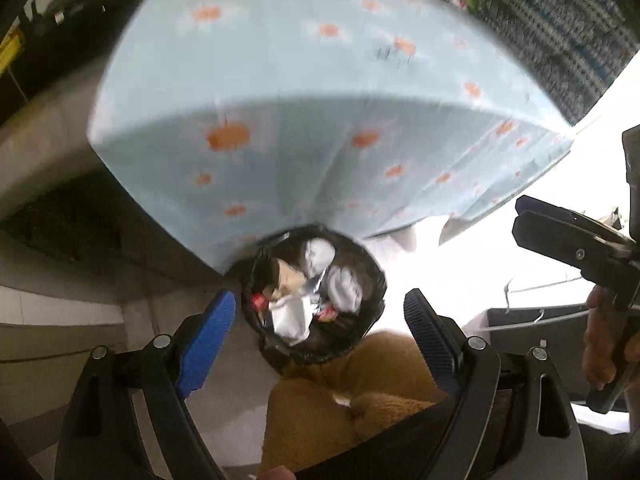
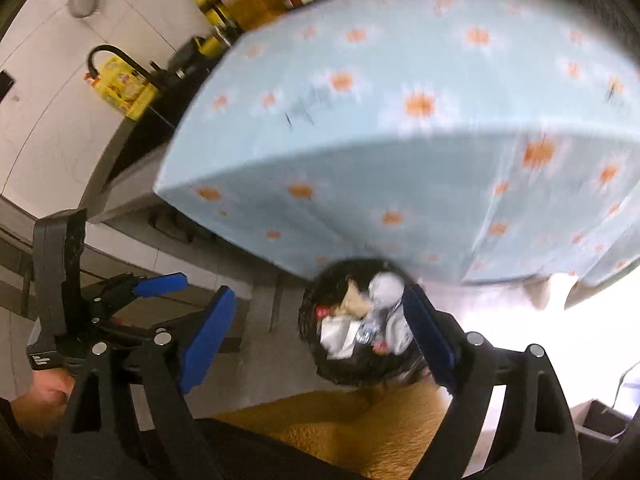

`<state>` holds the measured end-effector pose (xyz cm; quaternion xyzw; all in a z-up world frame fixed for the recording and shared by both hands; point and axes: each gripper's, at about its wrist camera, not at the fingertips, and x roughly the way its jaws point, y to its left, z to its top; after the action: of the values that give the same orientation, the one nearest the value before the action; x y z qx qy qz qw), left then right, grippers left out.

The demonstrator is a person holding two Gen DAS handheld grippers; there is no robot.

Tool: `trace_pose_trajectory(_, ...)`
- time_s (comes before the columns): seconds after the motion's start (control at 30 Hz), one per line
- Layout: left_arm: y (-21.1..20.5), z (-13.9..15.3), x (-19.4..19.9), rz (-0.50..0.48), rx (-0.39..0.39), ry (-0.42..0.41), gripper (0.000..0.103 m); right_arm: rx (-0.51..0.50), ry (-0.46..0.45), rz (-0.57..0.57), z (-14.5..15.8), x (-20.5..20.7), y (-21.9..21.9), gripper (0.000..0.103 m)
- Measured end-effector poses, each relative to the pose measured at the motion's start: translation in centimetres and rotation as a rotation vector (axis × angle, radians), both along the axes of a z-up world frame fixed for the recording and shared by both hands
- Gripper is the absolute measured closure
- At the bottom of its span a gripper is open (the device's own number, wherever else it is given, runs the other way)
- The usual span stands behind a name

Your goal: Collect trash

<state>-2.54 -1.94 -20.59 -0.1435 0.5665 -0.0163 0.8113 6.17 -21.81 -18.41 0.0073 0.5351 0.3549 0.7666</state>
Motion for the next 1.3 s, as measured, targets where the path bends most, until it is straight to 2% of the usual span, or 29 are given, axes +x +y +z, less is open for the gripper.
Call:
trace_pose_trajectory(0.13,-0.1,3.6,0.4,0.008,0.044,-0.071,0.019,0.032,-0.077,-0.027,2.5,0.2,-0.4,0.009)
trace_pose_trajectory(0.2,-0.3,5.7,0.5,0.028,0.101,-0.095,0.019,0.056,-0.137,-0.049,4.2,0.2,-0.7,0.008)
trace_pose_trajectory(0.3,-0.4,9.1,0.6,0.043,0.117,-0.157,0.019,0.091,-0.208,-0.055,6.8,0.4,-1.0,0.007)
trace_pose_trajectory(0.4,-0.6,11.8,0.6,0.058,0.151,-0.21,0.011,0.121,-0.252,-0.053,9.0,0.6,-1.4,0.006)
trace_pose_trajectory(0.5,-0.9,13.4,1.1,0.079,0.208,-0.241,0.011,0.131,-0.29,-0.081,11.2,0.7,-2.1,0.006)
trace_pose_trajectory(0.67,-1.3,15.9,1.2,0.123,0.234,-0.277,0.009,0.162,-0.37,-0.075,14.9,0.5,-3.4,0.005)
trace_pose_trajectory(0.9,-2.8,18.9,1.1,0.168,0.253,-0.328,0.007,0.186,-0.393,-0.037,16.8,0.4,-5.0,0.005)
trace_pose_trajectory(1.3,-5.0,19.5,1.4,0.197,0.277,-0.346,0.007,0.202,-0.365,-0.023,15.3,1.3,-7.3,0.005)
